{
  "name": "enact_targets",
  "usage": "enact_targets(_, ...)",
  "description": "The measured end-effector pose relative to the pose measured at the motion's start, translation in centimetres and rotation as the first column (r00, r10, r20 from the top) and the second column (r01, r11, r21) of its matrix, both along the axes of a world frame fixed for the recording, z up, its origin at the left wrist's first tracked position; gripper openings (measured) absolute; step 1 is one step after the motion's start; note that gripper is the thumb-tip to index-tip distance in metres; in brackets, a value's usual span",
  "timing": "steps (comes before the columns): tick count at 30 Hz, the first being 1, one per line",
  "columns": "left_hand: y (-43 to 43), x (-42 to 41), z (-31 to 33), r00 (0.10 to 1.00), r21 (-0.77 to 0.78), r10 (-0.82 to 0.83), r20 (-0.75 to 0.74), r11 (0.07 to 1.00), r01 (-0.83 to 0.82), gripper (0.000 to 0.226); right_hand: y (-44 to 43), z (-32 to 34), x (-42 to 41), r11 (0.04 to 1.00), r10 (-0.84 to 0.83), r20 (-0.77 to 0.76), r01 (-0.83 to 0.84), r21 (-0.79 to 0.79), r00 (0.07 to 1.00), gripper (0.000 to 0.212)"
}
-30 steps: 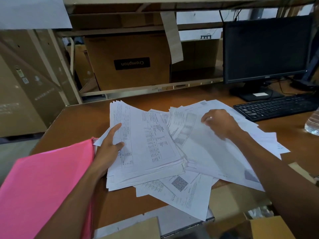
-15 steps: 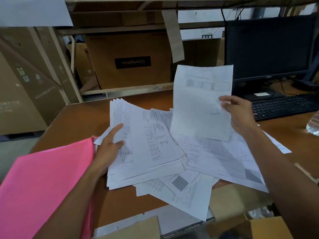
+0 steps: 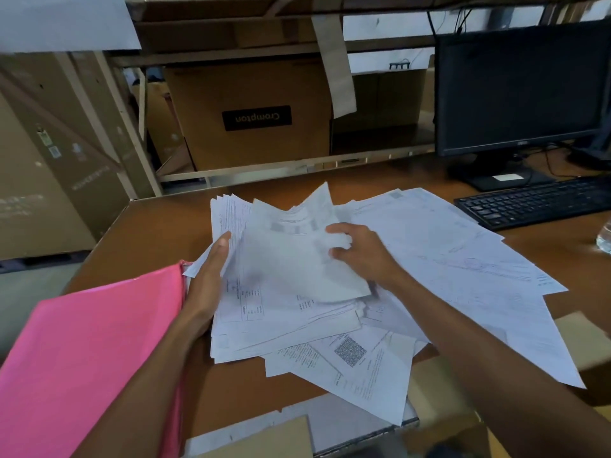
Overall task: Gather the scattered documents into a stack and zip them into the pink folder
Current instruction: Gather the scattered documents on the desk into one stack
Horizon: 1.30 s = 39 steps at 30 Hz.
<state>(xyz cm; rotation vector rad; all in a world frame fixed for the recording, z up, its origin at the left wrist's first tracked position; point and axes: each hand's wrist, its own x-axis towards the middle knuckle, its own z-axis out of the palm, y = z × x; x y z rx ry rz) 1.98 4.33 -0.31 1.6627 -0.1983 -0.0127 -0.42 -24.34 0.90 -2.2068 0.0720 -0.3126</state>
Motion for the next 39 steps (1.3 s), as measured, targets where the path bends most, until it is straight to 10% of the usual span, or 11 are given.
enact_targets(10,0.5,0.2,-0.1,0.995,0.227,-0.075,0.072,0.972,0.057,0.062,0.7,-0.3,0.1,0.978,0.116,-0.008,-0.116,-0.171,0.993,0.050)
enact_targets(19,0.6,1.2,-0.9,0.996,0.308,-0.062,0.063,0.950,0.040,0.058,-11.6,0.4,-4.1,0.749,-0.230,-0.274,-0.010,-0.662,0.934,0.053)
enact_targets(31,0.7,1.3,-1.1,0.997,0.309,-0.049,0.065,0.951,0.026,0.059,-14.2,2.8,-5.6,0.886,0.040,-0.372,-0.205,-0.415,0.927,0.026)
enact_targets(35,0.9,1.4,-1.2,0.997,0.314,-0.051,0.051,0.949,0.032,0.060,-15.2,2.3,-5.5,0.935,-0.206,0.019,0.203,-0.290,0.978,0.028)
enact_targets(39,0.8,1.3,-1.1,0.997,0.313,-0.051,0.056,0.949,0.031,0.060,-15.6,1.6,-5.6,0.863,-0.500,0.267,0.502,0.066,0.824,0.018)
